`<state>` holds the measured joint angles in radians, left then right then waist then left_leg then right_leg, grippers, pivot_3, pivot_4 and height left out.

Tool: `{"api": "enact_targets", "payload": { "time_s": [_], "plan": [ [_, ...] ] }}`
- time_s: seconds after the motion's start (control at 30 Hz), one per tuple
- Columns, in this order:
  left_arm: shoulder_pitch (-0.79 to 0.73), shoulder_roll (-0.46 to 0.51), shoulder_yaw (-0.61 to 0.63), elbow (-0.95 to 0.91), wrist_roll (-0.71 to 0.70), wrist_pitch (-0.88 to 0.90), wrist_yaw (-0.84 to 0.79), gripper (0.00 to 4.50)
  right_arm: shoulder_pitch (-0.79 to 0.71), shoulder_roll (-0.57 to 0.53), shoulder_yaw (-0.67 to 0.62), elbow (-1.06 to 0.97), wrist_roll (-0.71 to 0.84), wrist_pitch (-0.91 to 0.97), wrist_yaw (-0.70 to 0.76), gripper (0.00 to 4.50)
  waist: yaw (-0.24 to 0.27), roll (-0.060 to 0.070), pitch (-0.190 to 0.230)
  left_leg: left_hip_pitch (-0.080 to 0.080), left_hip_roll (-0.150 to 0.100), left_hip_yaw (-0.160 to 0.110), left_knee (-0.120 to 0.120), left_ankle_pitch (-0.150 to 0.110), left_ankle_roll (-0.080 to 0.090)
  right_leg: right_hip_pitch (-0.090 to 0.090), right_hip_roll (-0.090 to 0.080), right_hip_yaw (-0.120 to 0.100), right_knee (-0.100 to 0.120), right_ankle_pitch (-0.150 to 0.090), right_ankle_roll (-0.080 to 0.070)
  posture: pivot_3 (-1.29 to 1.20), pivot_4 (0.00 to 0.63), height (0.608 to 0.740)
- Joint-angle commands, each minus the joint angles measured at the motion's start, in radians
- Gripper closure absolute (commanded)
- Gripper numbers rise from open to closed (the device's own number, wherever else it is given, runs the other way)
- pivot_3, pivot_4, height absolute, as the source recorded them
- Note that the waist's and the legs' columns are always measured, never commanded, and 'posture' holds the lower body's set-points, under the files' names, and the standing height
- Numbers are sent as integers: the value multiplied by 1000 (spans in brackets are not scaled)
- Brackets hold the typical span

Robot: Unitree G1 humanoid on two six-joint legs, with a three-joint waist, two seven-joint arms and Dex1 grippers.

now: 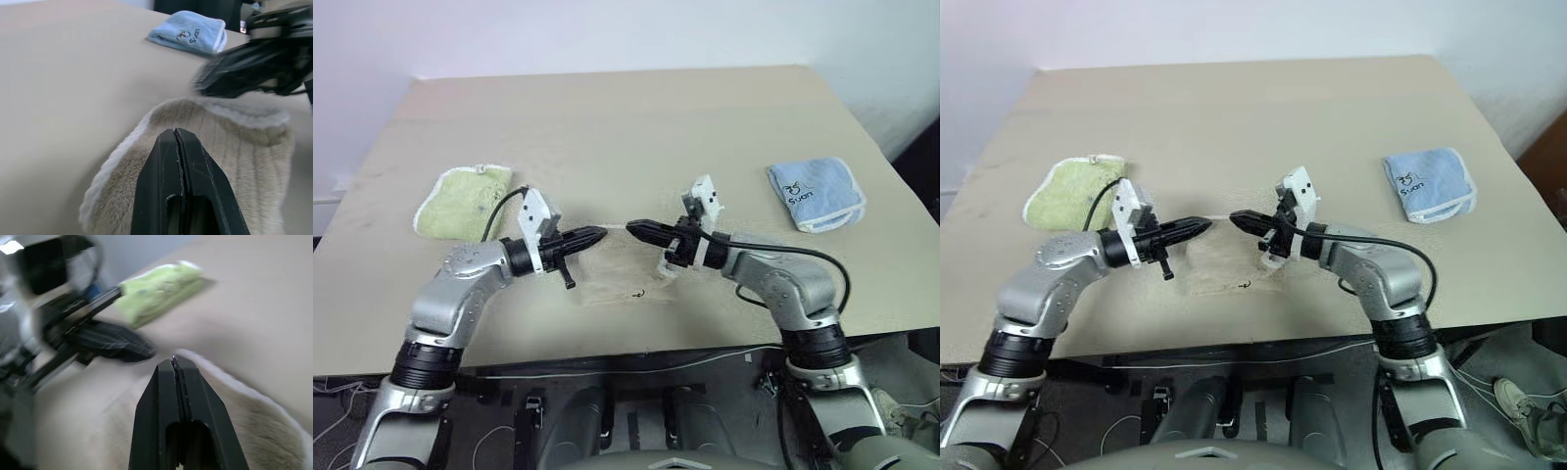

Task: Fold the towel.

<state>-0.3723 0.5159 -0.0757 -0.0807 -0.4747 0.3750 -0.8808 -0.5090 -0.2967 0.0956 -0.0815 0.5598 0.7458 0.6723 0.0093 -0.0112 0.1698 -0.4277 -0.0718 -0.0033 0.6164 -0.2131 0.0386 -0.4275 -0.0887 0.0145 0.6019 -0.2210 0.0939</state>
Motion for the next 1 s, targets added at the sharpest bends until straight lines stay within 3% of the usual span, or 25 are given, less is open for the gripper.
{"api": "enact_targets", "payload": {
  "time_s": [0.03, 0.2, 0.4, 0.5, 0.7, 0.8, 0.9, 1.0],
  "plan": [
    [23, -15, -37, 37, 60, -94, -41, 4475, 44, -5, 62, 36, -80, -68, 10, 4500, 0, 0, 0, 0, 0, 0, 0, 0, 0, 0, 0, 0, 0, 0, 0, 0, 150, 740],
    [110, 28, -63, 92, 141, -172, -90, 4475, 99, 6, 100, 43, -112, -96, 25, 4500, -17, 0, 0, 0, 0, 0, 0, 0, 0, -2, 0, 0, 2, 0, 1, 0, 150, 740],
    [130, 4, -21, 160, 145, -233, -67, 4475, 112, 15, 122, 93, -162, -143, 38, 4500, -24, 0, -1, 3, 0, 0, 2, 0, 0, -1, 0, 1, 8, 0, 0, 0, 150, 740],
    [124, -14, 11, 132, 72, -187, -86, 4500, 87, 2, 94, 105, -154, -148, 64, 3936, -24, 0, -1, 4, 0, 0, 4, 0, 0, 0, 0, 1, 11, -1, -2, 0, 150, 740],
    [120, 17, 103, -2, -93, 16, -85, 4500, 28, -93, -3, -8, -6, -25, 181, 1916, -22, 0, -1, 1, 1, -1, 11, 0, 0, 0, 0, 0, 13, 0, 0, 0, 150, 740],
    [114, 24, 148, -83, -132, 44, -54, 3892, 11, -155, -54, -46, 69, 58, 222, 901, -21, 0, -1, 1, 0, -1, 12, 0, 0, 1, 0, 0, 12, -1, 0, 0, 150, 740],
    [123, 52, 182, -161, -170, 91, -39, 2892, -1, -215, -122, -41, 126, 122, 239, 0, -20, 0, -1, 1, 1, -1, 11, 0, 0, 1, 0, 0, 12, -1, -2, 0, 150, 740],
    [152, 78, 212, -186, -186, 118, -29, 1874, -14, -252, -148, 2, 129, 150, 234, 0, -25, 0, -1, 1, 1, -1, 11, 0, 0, 0, 0, 0, 12, -2, -3, 0, 150, 740]
  ]
}}
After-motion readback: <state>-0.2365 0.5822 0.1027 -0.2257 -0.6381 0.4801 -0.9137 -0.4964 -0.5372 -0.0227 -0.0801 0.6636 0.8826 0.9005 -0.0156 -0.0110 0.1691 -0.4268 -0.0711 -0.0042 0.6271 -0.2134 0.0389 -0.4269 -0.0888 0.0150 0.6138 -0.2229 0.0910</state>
